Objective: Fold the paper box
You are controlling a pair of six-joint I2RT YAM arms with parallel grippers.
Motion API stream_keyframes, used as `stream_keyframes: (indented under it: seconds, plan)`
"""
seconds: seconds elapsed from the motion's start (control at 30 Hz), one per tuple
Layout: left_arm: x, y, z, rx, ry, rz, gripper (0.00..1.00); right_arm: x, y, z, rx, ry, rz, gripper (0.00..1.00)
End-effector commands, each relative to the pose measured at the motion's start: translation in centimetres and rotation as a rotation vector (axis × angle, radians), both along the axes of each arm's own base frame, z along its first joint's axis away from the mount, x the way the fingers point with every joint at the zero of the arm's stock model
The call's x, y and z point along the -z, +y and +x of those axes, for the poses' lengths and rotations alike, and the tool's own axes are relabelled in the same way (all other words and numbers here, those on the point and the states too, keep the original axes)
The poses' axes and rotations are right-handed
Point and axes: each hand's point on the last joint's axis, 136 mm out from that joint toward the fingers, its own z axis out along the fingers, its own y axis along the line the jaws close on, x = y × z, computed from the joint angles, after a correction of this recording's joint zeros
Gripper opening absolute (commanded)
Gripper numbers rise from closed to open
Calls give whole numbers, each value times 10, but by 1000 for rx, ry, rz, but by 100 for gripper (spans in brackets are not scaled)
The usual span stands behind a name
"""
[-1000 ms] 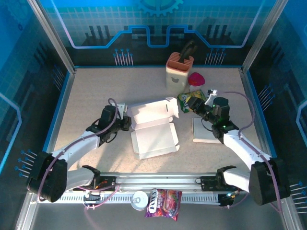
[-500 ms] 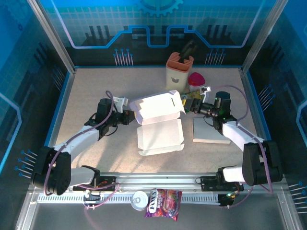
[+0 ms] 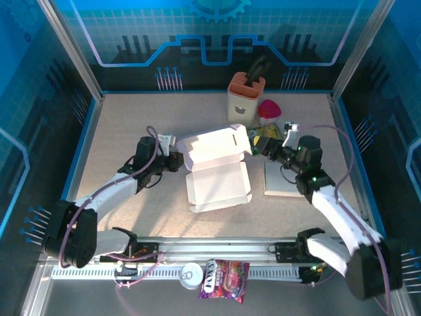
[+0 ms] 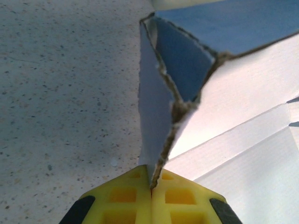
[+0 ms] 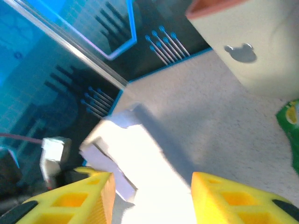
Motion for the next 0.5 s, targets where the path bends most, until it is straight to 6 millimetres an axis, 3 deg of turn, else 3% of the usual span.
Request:
stream_keyframes:
  seconds: [0.0,0.23,0.37,0.47]
  plan:
    - [14,10,-1,-84,-21,131,0,14,-6,-7,248,102,47,48]
    - [26,11,-10,-187,-98,283,0,3,90,-7,187,185,308,52]
    - [30,11,-17,-224,-122,301,0,29,122,4,203,329,416,52]
    - [31,9,-21,-225,-133,315,0,45,128,12,245,382,440,53]
